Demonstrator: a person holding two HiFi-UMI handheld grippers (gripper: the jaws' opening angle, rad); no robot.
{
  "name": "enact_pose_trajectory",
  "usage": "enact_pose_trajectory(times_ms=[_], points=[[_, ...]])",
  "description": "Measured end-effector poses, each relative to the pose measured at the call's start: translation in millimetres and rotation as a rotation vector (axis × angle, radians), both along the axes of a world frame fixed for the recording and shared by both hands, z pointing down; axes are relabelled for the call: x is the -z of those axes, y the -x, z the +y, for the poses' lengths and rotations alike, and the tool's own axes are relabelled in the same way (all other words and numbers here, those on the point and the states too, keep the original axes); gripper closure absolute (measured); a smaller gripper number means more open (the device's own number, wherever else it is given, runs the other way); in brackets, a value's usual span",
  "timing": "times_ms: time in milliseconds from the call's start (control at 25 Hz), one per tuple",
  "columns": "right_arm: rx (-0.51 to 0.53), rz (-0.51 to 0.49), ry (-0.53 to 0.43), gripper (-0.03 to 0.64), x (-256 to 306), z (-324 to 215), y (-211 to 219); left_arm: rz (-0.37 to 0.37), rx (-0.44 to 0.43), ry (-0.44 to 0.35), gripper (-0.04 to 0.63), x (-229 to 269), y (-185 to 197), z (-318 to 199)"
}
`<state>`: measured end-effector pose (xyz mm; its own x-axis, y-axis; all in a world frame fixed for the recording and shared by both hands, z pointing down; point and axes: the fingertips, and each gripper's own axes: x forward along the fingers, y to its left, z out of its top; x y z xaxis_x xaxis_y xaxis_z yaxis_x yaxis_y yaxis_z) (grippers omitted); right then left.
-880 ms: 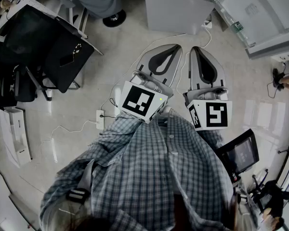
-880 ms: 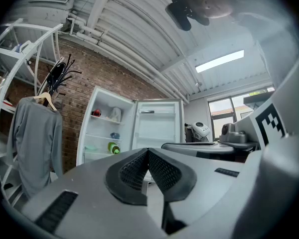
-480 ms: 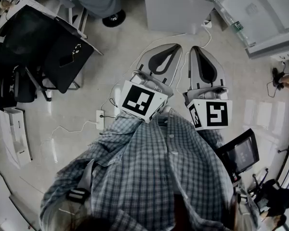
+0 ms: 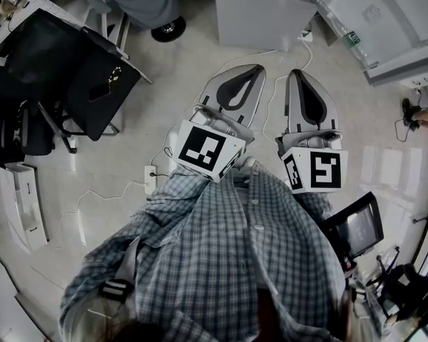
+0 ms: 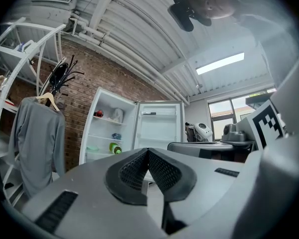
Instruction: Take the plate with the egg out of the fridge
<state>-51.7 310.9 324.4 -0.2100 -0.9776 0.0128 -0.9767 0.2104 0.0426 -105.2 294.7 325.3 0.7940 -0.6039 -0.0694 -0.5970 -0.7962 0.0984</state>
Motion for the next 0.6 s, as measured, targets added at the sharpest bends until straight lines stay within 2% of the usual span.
enact_pose_trajectory(times_ms=[600], points=[[-0.04,0.015,0.008,0.612,-2,16,44,0.019,-0.003,0.003,0.589,-2,55,6]])
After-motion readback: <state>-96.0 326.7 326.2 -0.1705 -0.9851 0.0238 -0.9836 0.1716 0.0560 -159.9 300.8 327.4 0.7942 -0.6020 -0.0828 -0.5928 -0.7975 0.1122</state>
